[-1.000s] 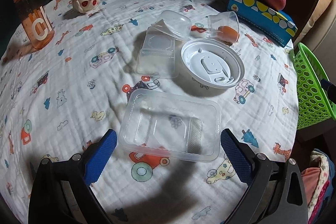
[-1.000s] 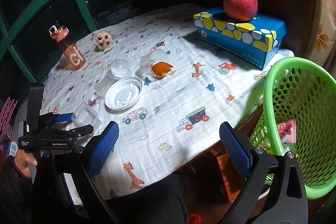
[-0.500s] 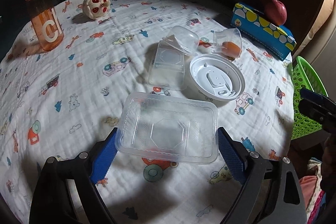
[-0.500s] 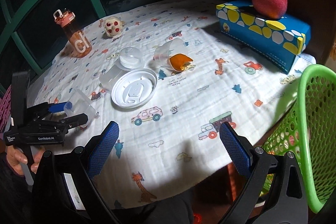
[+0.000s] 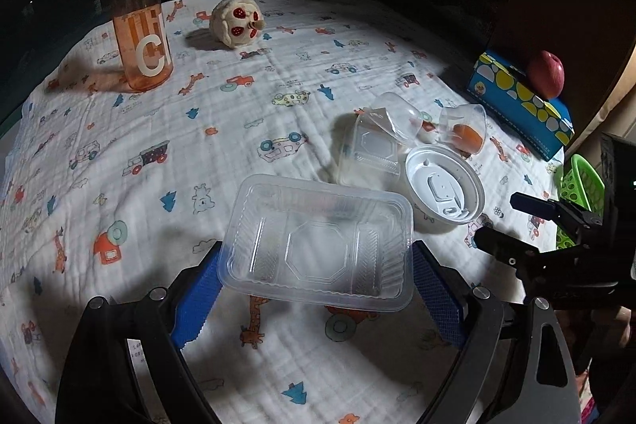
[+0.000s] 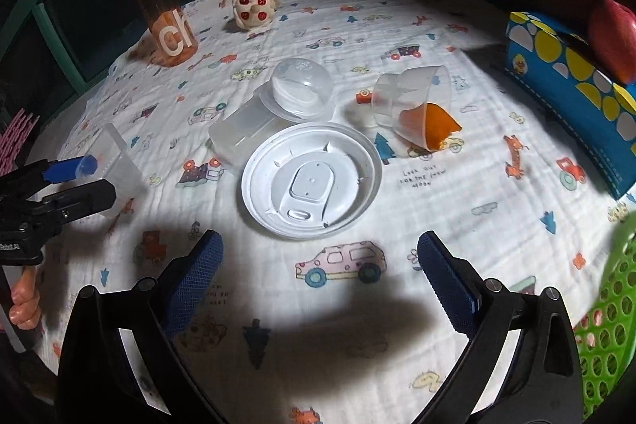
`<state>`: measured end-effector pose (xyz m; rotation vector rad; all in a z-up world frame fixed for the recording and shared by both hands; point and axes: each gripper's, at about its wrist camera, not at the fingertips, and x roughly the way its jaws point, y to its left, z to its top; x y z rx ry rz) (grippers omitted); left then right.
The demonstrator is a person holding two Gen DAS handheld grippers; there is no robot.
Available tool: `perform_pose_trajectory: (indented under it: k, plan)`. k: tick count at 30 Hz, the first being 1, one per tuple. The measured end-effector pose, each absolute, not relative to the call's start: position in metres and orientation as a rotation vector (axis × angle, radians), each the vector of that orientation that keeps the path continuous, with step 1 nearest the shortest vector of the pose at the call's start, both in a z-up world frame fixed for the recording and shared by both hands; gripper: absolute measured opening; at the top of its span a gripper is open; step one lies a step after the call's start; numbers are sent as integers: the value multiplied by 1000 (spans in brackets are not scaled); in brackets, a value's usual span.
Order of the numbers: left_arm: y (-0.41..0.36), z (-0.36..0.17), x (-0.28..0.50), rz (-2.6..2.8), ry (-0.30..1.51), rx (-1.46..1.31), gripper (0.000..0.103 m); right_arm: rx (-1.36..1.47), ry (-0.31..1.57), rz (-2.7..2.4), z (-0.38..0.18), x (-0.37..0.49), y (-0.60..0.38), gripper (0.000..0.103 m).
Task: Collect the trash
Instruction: 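Grasp the clear rectangular tray with the left tool while the right grasps the white round lid, then carry the clear tray and white lid over the green basket with both tools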
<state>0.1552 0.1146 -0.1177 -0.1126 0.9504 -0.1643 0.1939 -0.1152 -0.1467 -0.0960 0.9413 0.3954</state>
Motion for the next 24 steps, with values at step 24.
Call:
perform_pose_trajectory:
  k: [24]
  plan:
    - [127, -126, 160, -153, 973, -157, 87, -132, 995, 370, -171, 242, -84, 93]
